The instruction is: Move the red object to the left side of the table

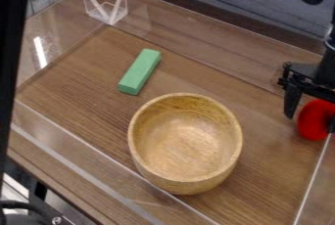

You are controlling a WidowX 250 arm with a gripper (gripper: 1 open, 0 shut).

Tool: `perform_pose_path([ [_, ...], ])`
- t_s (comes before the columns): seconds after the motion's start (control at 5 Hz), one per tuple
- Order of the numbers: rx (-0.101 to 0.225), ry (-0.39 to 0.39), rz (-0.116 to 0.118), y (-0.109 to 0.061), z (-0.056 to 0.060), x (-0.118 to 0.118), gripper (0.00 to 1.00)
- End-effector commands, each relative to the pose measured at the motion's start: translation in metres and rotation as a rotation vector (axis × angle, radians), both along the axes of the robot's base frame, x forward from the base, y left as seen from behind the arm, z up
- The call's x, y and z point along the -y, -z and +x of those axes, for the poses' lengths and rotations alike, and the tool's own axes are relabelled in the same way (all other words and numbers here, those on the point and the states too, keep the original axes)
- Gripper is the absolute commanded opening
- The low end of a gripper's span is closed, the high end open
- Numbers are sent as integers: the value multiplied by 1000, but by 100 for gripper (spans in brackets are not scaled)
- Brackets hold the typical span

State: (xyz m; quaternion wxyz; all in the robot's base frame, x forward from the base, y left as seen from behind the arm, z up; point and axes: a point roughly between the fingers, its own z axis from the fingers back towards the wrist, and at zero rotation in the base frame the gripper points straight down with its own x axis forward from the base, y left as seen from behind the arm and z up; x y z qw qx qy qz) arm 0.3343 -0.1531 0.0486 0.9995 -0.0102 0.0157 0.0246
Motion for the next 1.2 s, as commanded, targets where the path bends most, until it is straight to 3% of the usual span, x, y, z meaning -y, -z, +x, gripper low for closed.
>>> perform_pose_path([
  [0.0,69,11,-15,-4,25,4,100],
  [0.2,86,21,-12,9,43,3,100],
  [0.6,85,47,-18,13,38,6,100],
  [1.0,84,-21,-17,12,19,8,100],
])
